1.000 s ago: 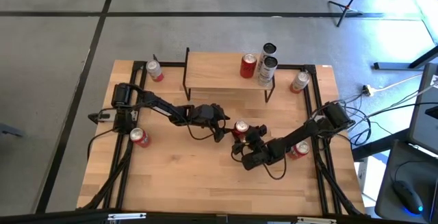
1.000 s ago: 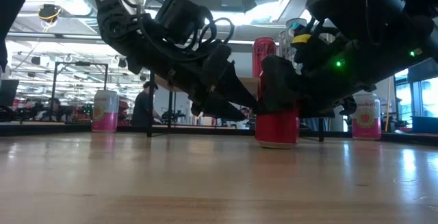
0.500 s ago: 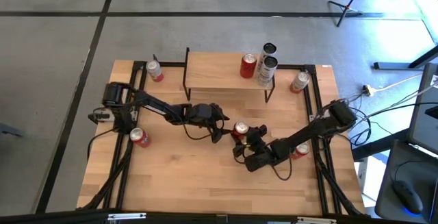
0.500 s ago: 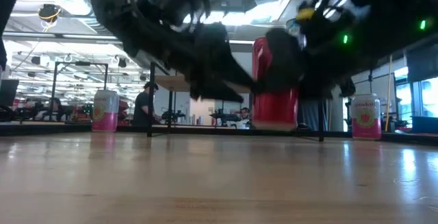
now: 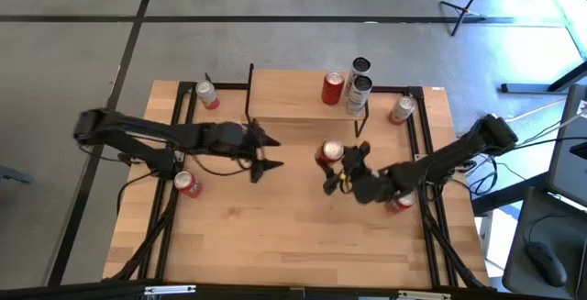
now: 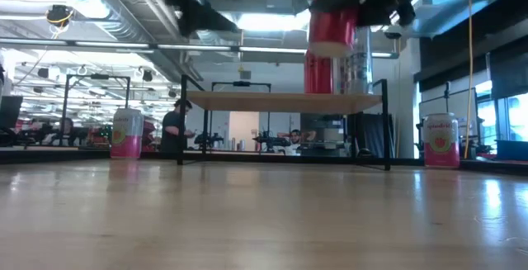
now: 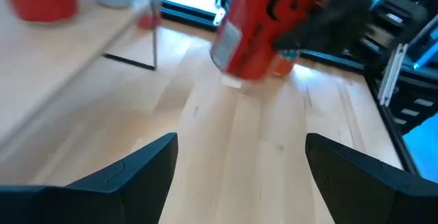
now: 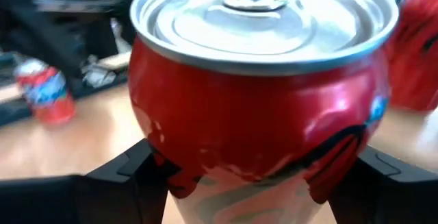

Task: Place canned beverage on shelf
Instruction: Put the red-black soda can on the shelf aligned with the other red-black soda can

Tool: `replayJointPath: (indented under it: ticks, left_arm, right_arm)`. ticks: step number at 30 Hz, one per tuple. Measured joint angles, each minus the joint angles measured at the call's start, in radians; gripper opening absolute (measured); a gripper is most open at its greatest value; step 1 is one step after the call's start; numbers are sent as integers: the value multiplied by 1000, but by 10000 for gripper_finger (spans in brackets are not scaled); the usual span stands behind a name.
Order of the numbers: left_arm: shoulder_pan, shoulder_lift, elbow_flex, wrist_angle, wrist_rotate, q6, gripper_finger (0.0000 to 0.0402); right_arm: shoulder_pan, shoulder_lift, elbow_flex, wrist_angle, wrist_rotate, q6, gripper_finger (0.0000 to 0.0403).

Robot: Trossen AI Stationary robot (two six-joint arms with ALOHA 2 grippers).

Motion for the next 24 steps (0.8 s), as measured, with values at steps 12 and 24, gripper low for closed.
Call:
replayJointPath:
  ticks: [12,24]
  left_arm:
    - [33,-360,-1,-291,-37,1,318]
    - [53,-410,-2,-316,-28,39,318]
  right_arm:
    - [-267,7,224,-125,14,-197,281]
    - [-373,43,243,-210,-65,-14,280]
